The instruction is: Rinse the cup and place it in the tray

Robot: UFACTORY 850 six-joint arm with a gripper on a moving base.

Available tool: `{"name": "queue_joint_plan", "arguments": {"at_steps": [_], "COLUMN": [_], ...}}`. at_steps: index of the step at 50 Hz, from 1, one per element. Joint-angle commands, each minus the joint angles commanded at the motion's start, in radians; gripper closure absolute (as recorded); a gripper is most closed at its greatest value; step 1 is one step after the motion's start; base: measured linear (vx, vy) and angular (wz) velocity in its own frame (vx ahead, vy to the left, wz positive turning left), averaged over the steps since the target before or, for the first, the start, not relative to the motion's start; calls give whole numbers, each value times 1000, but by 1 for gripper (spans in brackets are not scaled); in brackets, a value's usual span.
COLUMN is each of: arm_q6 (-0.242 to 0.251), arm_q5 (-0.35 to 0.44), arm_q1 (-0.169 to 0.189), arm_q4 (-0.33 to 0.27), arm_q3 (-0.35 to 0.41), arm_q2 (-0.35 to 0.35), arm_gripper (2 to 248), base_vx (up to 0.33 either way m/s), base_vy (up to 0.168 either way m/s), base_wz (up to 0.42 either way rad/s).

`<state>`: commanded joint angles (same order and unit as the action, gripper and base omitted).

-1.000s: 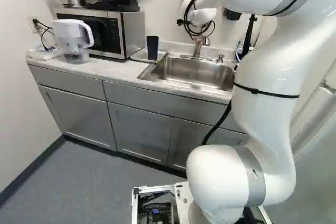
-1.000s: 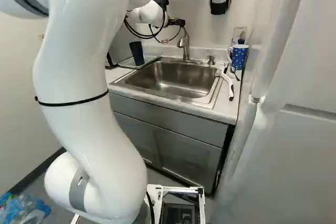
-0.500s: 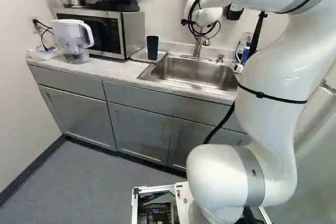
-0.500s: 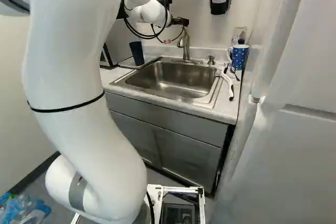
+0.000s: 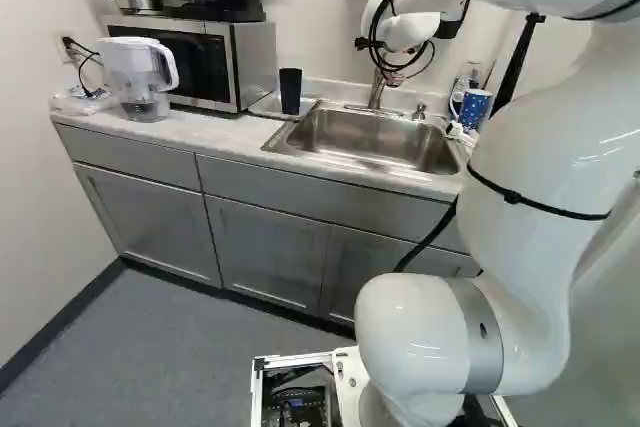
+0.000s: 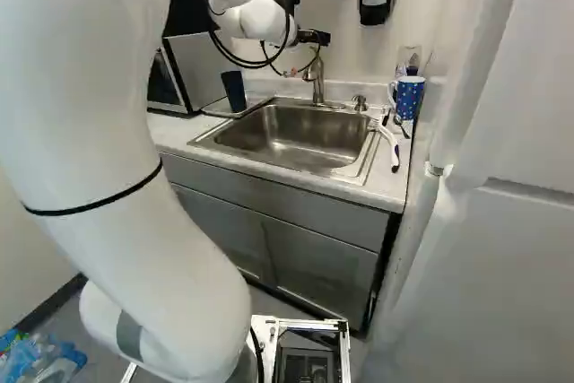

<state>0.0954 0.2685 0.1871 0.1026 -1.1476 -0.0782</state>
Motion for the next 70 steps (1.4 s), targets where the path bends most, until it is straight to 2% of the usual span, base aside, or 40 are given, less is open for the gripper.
{"name": "queue_joint_plan", "arguments": {"at_steps": [17, 31, 47, 70], "arm_q6": [0, 0, 0, 0], "arm_q5": [-2, -66, -214, -456], "arm_q1": [11, 19, 27, 27], "arm_q4": [0, 0, -4, -7], "arm_q3": [89, 161, 224, 227], "arm_q2": [88, 162, 228, 231], "arm_gripper": [3, 3, 3, 3], "base_vx": [0, 0, 0, 0], "base_vy": [0, 0, 0, 0], "base_wz": [0, 0, 0, 0]}}
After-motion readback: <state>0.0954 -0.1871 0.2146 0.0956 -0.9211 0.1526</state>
